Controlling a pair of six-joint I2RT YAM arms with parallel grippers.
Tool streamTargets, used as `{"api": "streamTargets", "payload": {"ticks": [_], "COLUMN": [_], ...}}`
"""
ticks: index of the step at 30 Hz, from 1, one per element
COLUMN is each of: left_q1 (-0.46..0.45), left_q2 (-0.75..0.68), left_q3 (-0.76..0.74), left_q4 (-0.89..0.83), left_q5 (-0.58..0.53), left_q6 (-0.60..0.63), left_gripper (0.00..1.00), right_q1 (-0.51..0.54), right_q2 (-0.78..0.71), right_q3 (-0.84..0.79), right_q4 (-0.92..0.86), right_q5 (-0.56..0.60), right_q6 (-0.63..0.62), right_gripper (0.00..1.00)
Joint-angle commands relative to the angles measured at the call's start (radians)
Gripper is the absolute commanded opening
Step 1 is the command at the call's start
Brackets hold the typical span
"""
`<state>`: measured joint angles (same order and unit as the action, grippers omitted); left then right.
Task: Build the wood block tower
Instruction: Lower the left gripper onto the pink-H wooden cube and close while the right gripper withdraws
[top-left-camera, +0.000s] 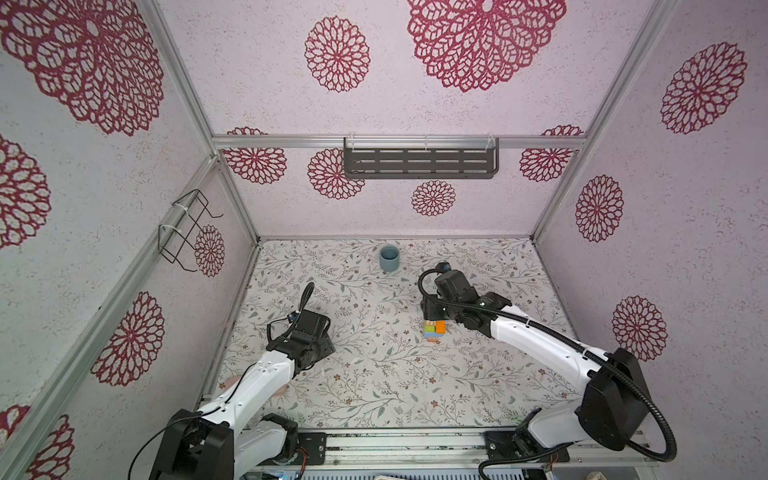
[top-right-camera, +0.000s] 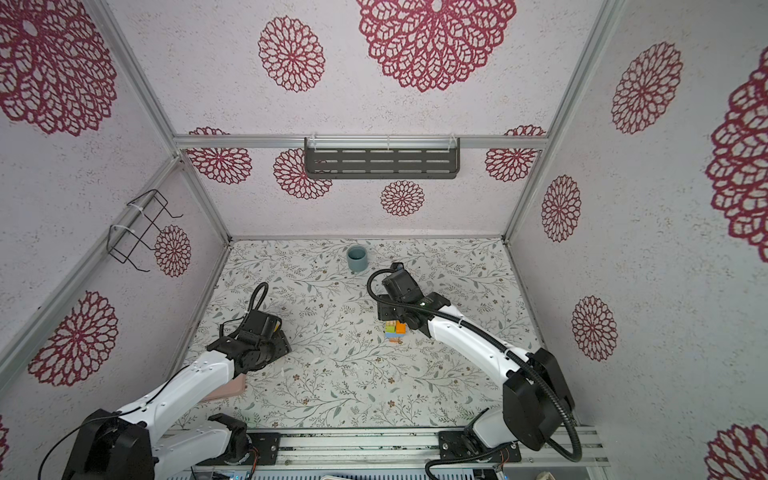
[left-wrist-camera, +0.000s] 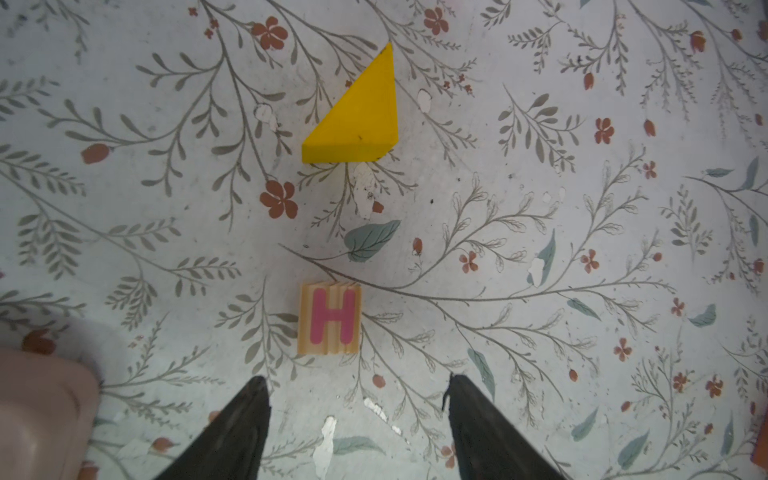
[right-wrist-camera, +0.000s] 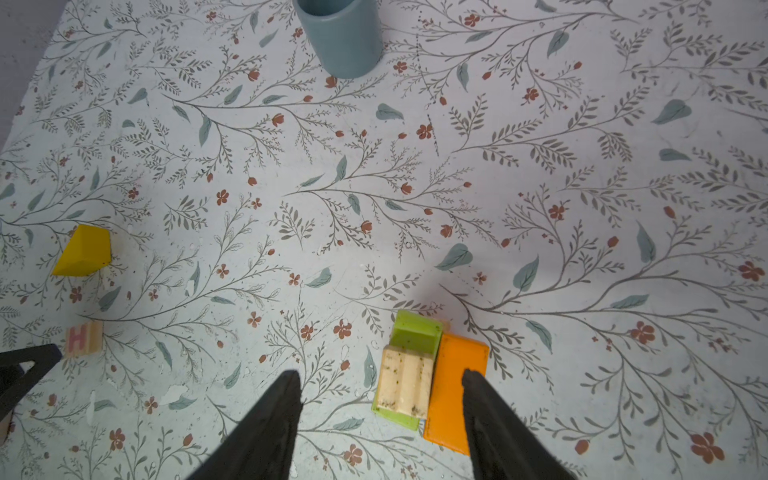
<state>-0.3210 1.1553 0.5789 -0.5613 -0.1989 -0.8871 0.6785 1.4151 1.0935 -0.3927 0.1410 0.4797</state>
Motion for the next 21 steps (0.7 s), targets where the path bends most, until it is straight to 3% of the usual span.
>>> {"api": "streamTargets", "payload": {"ticks": [1,5,8,21], "left_q1": [0.026,0.045,0.051,0.069], "left_q2": [0.028,0.073,0.112,0.229], "left_q3": [-0.001,0.013,0.030,0.097], "left_q4": [0.014,0.036,0.051,0.080], "left_q5": [-0.036,-0.033,-0.040,-0.031], "left_q6": [-0.007,0.032,0.056,0.106], "left_gripper": [0.68,0.68,0.68,0.54], "right_q1": [-0.019,-0.025,-0.030,-0.056], "right_q2": [-0.068,-0.130,-0.183,-0.221], "right_q3": [-0.014,-0.082,-0.140,-0.190], "right_q4": [0.092,0.179,0.250,0.316], "right_q5": [-0.044,-0.069,-0.076,-0.082], "right_q6": [-0.057,-0.083,-0.085,-0.108], "right_gripper": [0.70,0.81,0.97,0.99]}}
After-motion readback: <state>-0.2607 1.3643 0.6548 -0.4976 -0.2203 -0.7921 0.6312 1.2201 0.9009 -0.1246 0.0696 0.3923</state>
